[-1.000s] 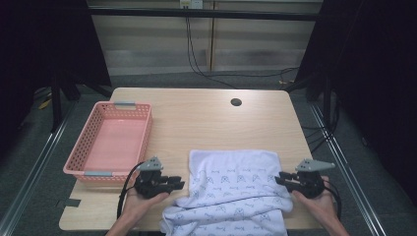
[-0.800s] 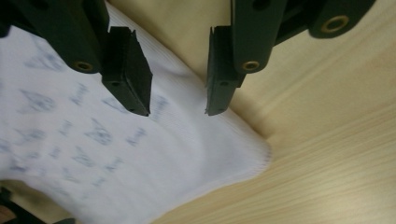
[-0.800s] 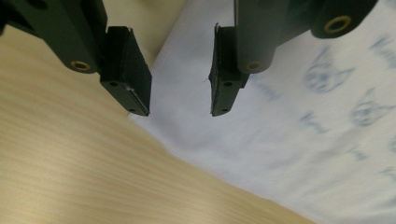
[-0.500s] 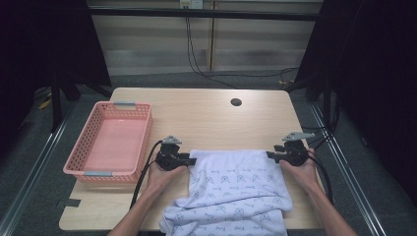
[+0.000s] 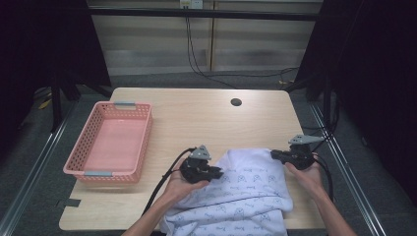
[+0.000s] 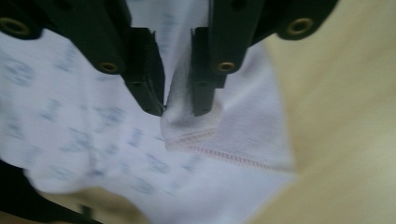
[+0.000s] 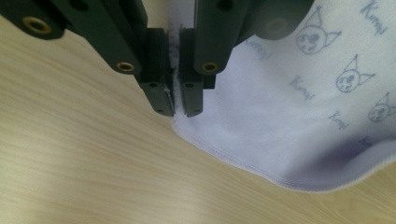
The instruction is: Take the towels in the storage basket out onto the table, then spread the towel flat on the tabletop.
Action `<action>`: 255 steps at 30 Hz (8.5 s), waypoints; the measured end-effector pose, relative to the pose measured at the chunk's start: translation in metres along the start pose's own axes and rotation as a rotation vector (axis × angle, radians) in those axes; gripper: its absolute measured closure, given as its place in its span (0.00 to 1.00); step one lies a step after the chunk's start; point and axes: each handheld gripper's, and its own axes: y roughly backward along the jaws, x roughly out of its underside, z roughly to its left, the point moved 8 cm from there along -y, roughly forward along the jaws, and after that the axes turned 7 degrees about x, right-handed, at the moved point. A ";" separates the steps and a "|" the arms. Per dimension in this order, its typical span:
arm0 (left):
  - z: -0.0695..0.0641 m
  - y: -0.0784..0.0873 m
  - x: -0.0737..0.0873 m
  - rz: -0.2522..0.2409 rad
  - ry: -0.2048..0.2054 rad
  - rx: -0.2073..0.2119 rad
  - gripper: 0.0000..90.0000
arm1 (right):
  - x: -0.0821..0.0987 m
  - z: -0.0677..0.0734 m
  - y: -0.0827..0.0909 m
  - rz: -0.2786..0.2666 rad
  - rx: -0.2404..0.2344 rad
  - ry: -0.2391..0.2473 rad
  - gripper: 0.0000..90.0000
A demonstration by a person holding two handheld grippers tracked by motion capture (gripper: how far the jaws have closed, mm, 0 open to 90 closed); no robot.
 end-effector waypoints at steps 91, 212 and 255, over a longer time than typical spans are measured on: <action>0.058 0.178 -0.076 -0.445 0.025 -0.348 0.96 | -0.120 0.003 0.087 -0.333 -0.037 -0.048 0.94; 0.136 0.085 0.050 -0.081 0.282 -0.461 0.47 | 0.000 0.005 -0.044 0.075 0.017 0.037 0.93; 0.104 0.165 -0.092 -0.415 0.059 -0.349 0.96 | -0.143 -0.027 0.063 -0.322 -0.006 -0.066 0.94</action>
